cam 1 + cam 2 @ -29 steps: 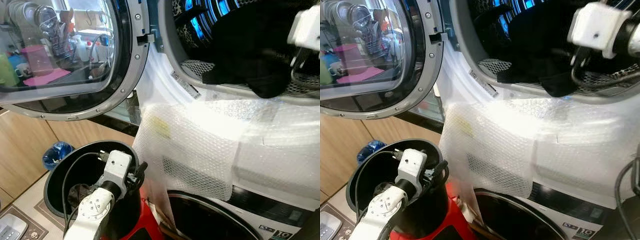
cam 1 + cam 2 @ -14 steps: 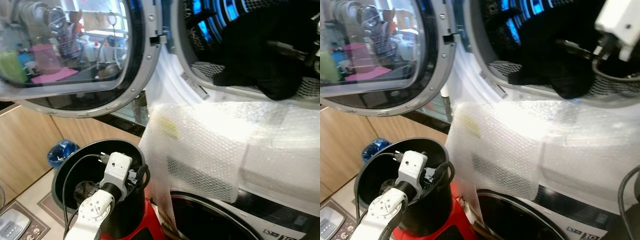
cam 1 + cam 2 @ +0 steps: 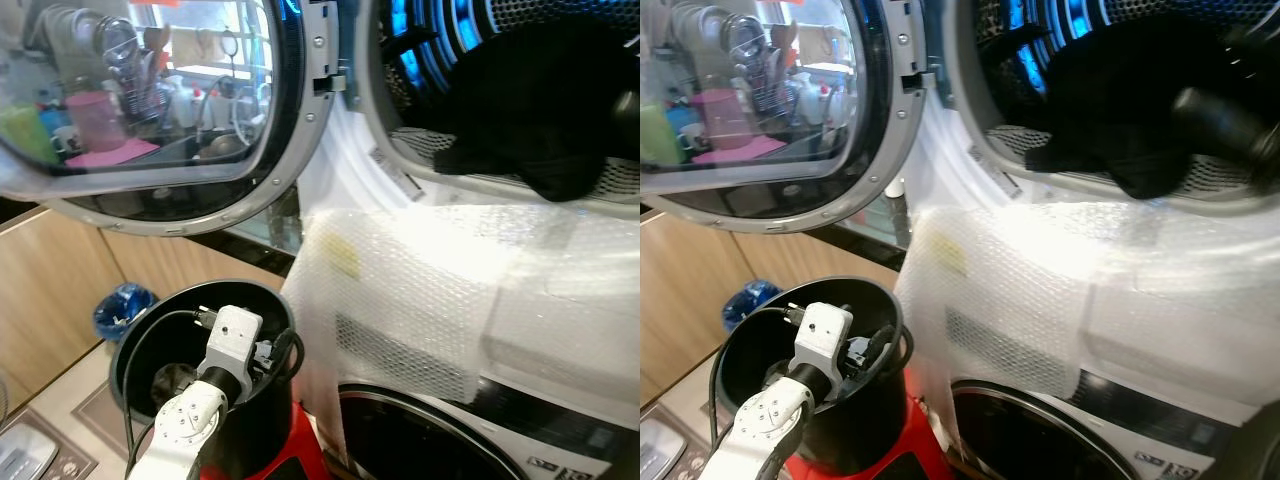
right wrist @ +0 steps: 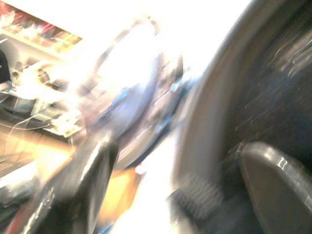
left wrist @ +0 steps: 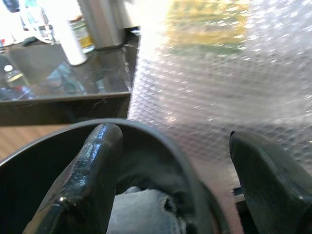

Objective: Clothes washing

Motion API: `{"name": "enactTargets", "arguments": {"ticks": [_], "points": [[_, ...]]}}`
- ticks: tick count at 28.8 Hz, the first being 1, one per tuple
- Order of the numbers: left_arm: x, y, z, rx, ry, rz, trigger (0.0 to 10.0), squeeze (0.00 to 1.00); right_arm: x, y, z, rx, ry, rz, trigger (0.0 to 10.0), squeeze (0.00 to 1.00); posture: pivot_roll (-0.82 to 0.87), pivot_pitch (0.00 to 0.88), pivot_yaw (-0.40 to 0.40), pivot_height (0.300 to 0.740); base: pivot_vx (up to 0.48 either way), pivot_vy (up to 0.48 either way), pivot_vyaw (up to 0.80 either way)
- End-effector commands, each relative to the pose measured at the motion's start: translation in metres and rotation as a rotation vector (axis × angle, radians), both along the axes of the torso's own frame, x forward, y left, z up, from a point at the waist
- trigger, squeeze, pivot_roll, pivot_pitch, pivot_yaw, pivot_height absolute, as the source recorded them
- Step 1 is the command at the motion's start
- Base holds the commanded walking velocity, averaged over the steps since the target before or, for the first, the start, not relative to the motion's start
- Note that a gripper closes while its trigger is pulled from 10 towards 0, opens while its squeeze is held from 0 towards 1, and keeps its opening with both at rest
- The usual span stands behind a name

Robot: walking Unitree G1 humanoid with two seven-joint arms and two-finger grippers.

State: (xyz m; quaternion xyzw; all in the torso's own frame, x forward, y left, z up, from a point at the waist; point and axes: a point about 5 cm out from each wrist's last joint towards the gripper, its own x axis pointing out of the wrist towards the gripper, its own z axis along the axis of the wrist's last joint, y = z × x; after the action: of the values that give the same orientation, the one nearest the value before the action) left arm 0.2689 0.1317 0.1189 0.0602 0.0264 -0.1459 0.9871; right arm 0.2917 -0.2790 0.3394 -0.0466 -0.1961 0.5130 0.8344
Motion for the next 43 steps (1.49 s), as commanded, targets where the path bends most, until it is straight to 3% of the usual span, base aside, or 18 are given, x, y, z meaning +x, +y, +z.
{"name": "enactTargets", "arguments": {"ticks": [1,3,6,7,9,13,16,18,21,23,24,26,29,33,36,43], "points": [[0.001,0.001,0.002,-0.006,-0.012,-0.001,10.0,0.00,-0.009,0.034,-0.009,-0.028,0.017,0.122,10.0,0.00,-0.05,0.000,0.100,0.740,0.000,0.000,0.00],[0.001,0.001,0.003,-0.008,-0.022,0.007,10.0,0.00,-0.013,0.050,-0.020,-0.020,0.052,0.170,10.0,0.00,-0.05,0.000,0.098,0.740,0.000,0.000,0.00],[0.005,0.013,0.014,-0.022,-0.091,0.092,10.0,0.00,-0.013,0.079,-0.025,0.077,0.113,0.211,10.0,0.00,-0.05,0.000,0.097,0.740,0.000,0.000,0.00],[0.008,0.022,0.020,-0.023,-0.131,0.142,10.0,0.00,-0.012,0.098,-0.025,0.135,0.147,0.226,10.0,0.00,-0.04,0.000,0.092,0.740,0.000,0.000,0.00],[0.008,0.024,0.022,-0.021,-0.140,0.152,10.0,0.00,-0.011,0.104,-0.025,0.150,0.161,0.239,10.0,0.00,-0.04,0.000,0.088,0.740,0.000,0.000,0.00],[0.008,0.028,0.021,-0.014,-0.139,0.173,10.0,0.00,-0.013,0.143,-0.017,0.279,0.222,0.242,10.0,0.00,-0.02,0.000,0.081,0.740,0.000,0.000,0.00],[0.007,0.026,0.020,-0.011,-0.135,0.172,10.0,0.00,-0.017,0.159,-0.013,0.246,0.155,0.188,10.0,0.00,-0.02,0.000,0.080,0.740,0.000,0.000,0.00],[0.007,0.026,0.020,-0.008,-0.133,0.170,10.0,0.00,-0.015,0.158,-0.011,0.206,0.115,0.126,10.0,0.00,-0.01,0.000,0.079,0.740,0.000,0.000,0.00],[0.006,0.026,0.017,-0.002,-0.125,0.171,10.0,0.00,0.005,0.137,0.008,0.201,0.146,-0.117,10.0,0.00,-0.02,0.000,0.078,0.740,0.000,0.000,0.00],[0.006,0.025,0.015,0.002,-0.118,0.163,10.0,0.00,0.012,0.127,0.015,0.098,0.147,-0.241,10.0,0.00,-0.02,0.000,0.076,0.740,0.000,0.000,0.00],[0.006,0.025,0.015,0.002,-0.118,0.163,10.0,0.00,0.012,0.127,0.015,0.098,0.147,-0.241,10.0,0.00,-0.02,0.000,0.076,0.740,0.000,0.000,0.00],[0.007,0.025,0.014,0.009,-0.109,0.158,10.0,0.00,0.026,0.112,0.021,0.015,0.220,-0.420,10.0,0.00,-0.03,0.000,0.077,0.740,0.000,0.000,0.00],[0.008,0.024,0.013,0.009,-0.101,0.153,10.0,0.00,0.033,0.106,0.029,0.031,0.246,-0.491,10.0,0.00,-0.04,0.000,0.077,0.740,0.000,0.000,0.00],[0.007,0.022,0.012,0.007,-0.097,0.147,10.0,0.00,0.027,0.114,0.037,0.058,0.303,-0.393,10.0,0.00,-0.03,0.000,0.071,0.740,0.000,0.000,0.00],[0.006,0.021,0.011,0.003,-0.092,0.148,10.0,0.00,0.015,0.120,0.037,-0.013,0.407,-0.241,10.0,0.00,-0.03,0.000,0.070,0.740,0.000,0.000,0.00],[0.005,0.021,0.010,0.001,-0.087,0.144,10.0,0.00,0.012,0.122,0.035,-0.038,0.432,-0.196,10.0,0.00,-0.03,0.000,0.064,0.740,0.000,0.000,0.00]]}}
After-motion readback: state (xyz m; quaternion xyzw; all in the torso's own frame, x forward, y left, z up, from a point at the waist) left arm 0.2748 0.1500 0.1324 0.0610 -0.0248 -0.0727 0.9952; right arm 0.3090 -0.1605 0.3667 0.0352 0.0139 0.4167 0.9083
